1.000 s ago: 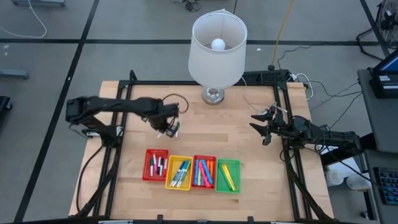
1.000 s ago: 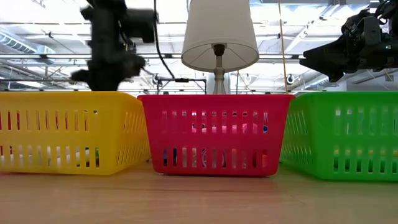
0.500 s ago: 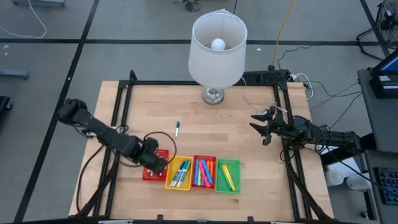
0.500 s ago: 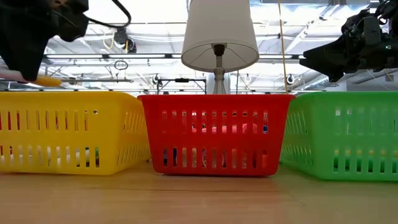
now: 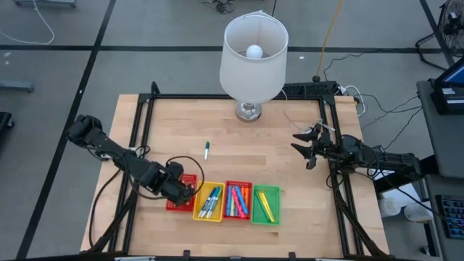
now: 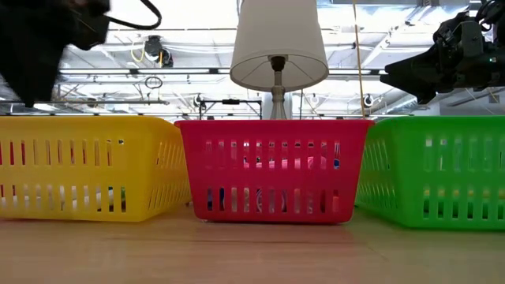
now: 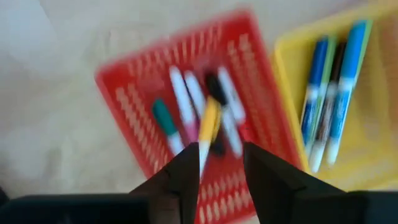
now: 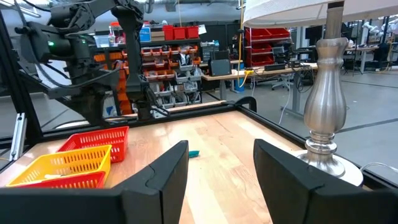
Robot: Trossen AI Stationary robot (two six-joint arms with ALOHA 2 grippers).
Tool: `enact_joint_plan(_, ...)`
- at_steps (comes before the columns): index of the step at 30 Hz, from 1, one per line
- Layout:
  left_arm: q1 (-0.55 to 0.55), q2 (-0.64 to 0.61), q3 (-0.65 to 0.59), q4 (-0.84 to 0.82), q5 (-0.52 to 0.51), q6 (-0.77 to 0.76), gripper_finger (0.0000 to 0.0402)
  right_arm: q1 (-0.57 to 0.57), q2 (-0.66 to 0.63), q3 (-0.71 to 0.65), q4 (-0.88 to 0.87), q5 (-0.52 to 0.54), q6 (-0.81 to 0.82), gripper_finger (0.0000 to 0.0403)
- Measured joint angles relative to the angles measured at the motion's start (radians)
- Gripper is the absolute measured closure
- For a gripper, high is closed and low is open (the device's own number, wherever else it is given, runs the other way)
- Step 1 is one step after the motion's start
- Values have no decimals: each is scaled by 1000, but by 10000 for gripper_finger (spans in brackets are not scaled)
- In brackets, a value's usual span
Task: Pick & Place Markers
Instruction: Put the small green highlighter into the left red bin
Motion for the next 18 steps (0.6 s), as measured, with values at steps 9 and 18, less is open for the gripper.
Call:
enact_joint_plan(9,263,0,0,5,-83,167,276,0,0,0,0,0,0,234)
enact_joint_plan(18,494,30,2,269,-110,541,302,0,0,0,0,0,0,234)
